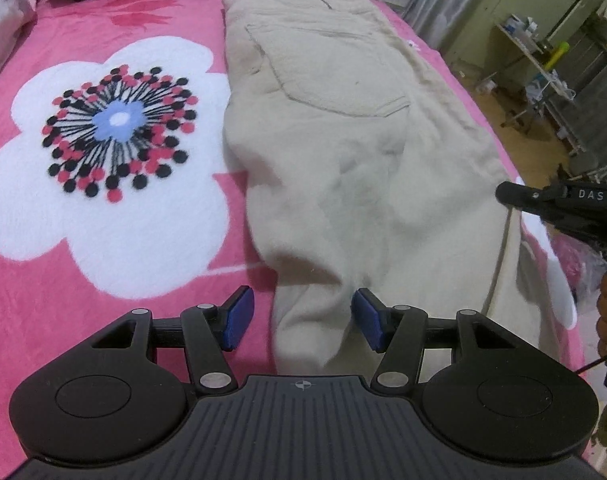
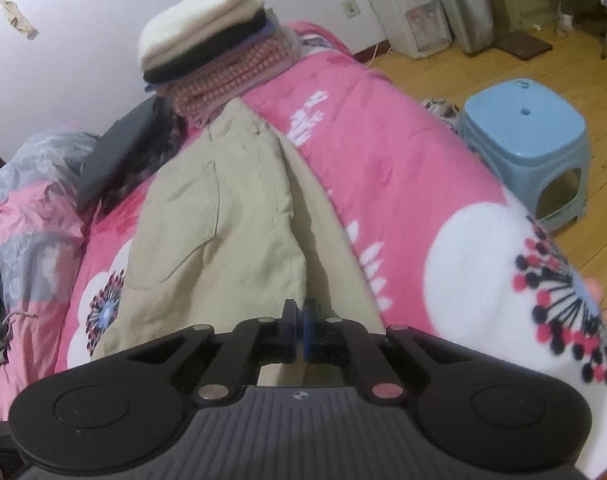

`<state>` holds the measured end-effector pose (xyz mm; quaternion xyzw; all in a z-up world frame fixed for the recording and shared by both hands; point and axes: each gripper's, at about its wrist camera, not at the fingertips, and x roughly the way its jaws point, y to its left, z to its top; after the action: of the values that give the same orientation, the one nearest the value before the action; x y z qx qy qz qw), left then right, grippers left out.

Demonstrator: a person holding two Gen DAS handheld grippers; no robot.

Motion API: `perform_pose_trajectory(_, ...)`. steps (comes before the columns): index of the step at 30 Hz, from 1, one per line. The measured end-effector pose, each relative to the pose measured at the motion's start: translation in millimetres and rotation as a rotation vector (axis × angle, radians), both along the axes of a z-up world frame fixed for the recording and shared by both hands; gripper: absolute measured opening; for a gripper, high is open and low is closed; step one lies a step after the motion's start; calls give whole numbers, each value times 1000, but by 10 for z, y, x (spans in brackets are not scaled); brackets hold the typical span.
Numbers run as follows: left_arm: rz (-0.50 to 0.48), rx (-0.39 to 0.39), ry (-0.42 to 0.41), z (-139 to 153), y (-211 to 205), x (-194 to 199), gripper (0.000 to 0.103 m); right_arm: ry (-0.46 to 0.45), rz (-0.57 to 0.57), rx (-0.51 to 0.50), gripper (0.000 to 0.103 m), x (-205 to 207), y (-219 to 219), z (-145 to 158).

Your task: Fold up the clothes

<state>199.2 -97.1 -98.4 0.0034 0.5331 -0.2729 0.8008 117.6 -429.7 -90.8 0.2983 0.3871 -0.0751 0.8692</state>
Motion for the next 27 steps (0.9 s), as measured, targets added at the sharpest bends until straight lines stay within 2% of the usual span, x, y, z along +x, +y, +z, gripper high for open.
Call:
perform_pose_trajectory(3, -4, -20, 6, 30, -63, 17, 55, 0, -27, -14, 1, -1, -67, 42)
perform_pose_trajectory(7, -6, -10, -3, 32, -165, 7, 55, 9, -47, -39, 1, -15, -145, 80)
perform_pose_trajectory(10, -5, -3, 2, -12, -207, 12, 55, 22, -43, -80, 1, -33, -134, 34)
perform_pose_trajectory(13, -12, 3, 0, -60, -192, -7, 55, 22, -55, -69, 1, -70, -136, -10)
perform_pose_trajectory(19, -32, 18, -14, -65, -172, -14, 55, 108, -41, -50, 2, 79, -177, -177)
perform_pose_trajectory(21, -39, 22, -20, -63, -174, -28, 55, 116, -43, -78, 9, 64, -159, -108)
perform_pose_trajectory(22, -43, 24, -23, -66, -174, -32, 56, 119, -52, -102, 25, 37, -147, -51)
perform_pose_trajectory(23, -47, 26, -27, -69, -174, -37, 56, 121, -62, -126, 35, 10, -135, 5)
perform_pose_trajectory(27, -55, 28, -29, -83, -198, -43, 58, 60, -51, -222, 33, -1, -69, 240)
